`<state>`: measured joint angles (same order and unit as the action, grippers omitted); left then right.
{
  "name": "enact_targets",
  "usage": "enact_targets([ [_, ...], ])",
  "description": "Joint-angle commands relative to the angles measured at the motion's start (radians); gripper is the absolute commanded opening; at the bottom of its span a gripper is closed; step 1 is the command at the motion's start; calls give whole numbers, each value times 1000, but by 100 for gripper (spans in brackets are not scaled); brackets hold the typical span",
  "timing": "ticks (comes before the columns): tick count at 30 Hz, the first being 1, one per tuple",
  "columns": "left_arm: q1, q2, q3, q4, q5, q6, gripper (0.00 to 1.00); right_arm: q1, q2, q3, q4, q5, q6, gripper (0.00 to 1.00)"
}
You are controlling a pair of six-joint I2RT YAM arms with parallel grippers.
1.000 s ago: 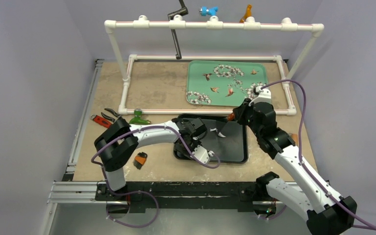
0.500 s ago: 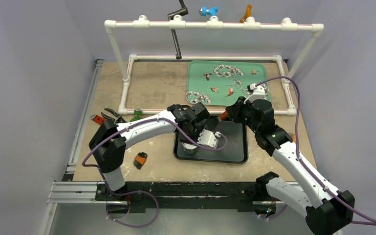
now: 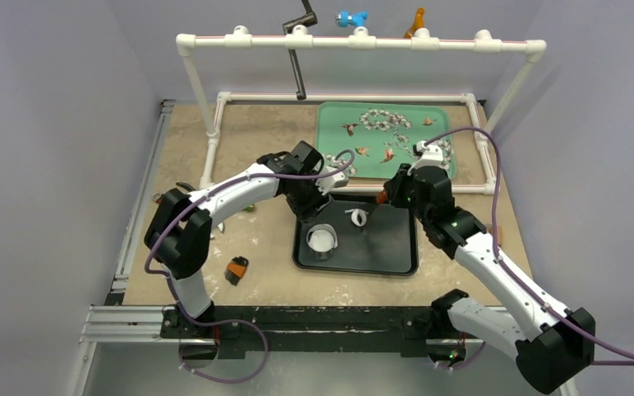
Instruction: Roll out the dumpling wrappers from the dough
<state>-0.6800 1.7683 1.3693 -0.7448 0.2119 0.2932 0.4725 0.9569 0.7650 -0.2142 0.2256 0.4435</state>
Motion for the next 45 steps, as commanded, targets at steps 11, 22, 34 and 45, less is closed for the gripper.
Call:
enact_targets([
  [11,-31,108,-22,106,75,-154,42,15,-25,75,10,-90,-33,0],
  [22,-34,94,-52,145,58,-161,21,15,53,4,105,-319,115,0],
  [34,-38,65,-84,172,53,-183,0,14,38,-56,143,-327,232,0],
  [45,-82,44,-133,251,-8,-154,0,17,66,-144,277,-335,290,0],
])
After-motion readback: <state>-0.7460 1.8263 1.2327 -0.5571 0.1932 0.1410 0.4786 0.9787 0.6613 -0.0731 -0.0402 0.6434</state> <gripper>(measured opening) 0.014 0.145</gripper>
